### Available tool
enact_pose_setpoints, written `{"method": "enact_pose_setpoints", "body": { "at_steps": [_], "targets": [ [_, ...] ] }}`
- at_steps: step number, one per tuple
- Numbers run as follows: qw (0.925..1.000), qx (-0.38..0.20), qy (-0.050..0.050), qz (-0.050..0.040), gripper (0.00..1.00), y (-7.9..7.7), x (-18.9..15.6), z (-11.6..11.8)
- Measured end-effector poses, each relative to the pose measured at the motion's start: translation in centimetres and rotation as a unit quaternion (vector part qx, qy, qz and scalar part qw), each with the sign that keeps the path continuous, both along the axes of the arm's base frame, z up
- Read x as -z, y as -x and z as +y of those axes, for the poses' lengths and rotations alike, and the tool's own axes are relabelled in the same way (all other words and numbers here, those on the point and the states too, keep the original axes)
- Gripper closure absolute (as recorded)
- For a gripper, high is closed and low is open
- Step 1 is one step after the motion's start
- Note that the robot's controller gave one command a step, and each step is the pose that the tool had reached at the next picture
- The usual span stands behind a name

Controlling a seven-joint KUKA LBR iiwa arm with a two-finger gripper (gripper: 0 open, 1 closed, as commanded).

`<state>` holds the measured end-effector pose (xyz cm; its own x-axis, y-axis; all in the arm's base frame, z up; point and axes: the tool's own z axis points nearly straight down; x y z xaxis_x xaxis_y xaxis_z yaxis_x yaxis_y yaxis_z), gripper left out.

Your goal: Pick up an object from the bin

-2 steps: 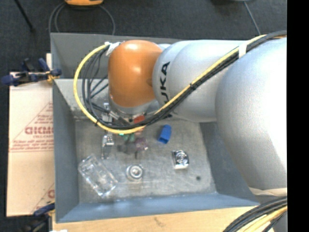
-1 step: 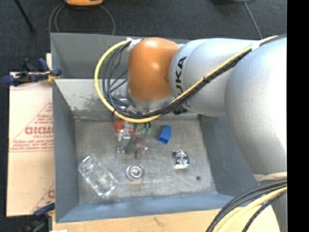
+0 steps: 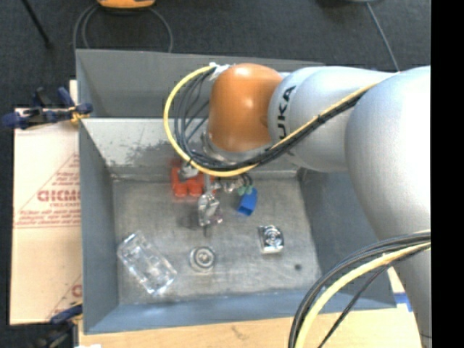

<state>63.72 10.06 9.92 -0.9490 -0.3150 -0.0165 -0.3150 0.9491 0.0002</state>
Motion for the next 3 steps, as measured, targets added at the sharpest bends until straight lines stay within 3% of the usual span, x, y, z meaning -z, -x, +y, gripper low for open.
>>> {"method": "enact_pose_setpoints", "body": {
  "at_steps": [1,2,3],
  "targets": [
    [0.9955,-0.094,0.002,-0.0089,0.00,-1.5,0.3,-1.0],
    [0.9956,-0.094,0.001,0.0021,1.00,-0.9,0.9,-0.9],
    [0.9937,-0.112,0.003,0.0002,1.00,-0.2,-14.3,-0.2]
  ]
}}
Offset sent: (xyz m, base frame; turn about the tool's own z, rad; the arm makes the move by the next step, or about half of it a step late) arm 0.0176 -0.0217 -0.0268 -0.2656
